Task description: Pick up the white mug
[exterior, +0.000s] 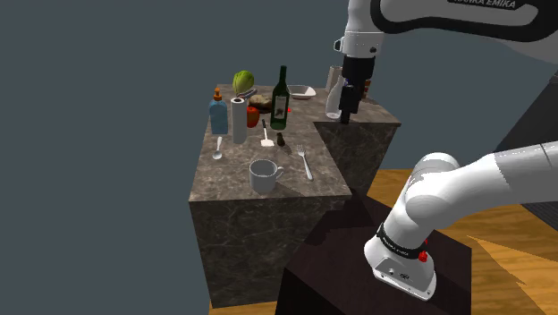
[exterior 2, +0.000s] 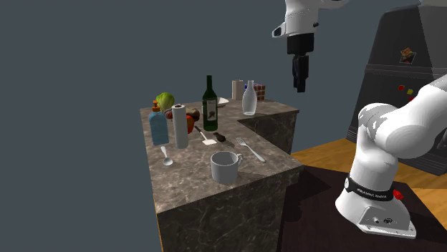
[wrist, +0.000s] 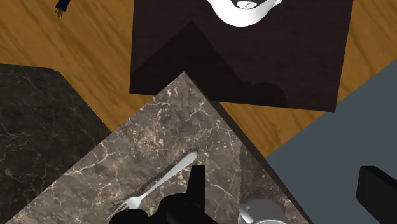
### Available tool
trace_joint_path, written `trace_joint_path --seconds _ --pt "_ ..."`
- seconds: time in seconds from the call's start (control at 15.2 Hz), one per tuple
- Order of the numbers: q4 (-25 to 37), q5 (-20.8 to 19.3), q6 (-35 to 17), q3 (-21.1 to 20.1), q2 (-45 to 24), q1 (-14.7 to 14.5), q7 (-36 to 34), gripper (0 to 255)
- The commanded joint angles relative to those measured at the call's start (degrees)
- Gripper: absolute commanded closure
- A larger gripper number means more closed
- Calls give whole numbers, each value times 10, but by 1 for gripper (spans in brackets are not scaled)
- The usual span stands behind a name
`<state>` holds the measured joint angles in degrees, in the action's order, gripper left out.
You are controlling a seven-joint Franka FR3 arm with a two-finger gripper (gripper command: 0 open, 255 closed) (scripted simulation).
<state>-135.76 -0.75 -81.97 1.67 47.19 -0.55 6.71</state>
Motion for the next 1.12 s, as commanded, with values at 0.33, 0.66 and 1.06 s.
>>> trace_joint_path --seconds 0.33,0.66,1.06 --pt "-40 17 -100 -30 -51 -10 -31 0" --pt "-59 29 -201 -59 -124 -19 -61 0" --pt "-54 30 -317 -93 -234 -26 -99 0"
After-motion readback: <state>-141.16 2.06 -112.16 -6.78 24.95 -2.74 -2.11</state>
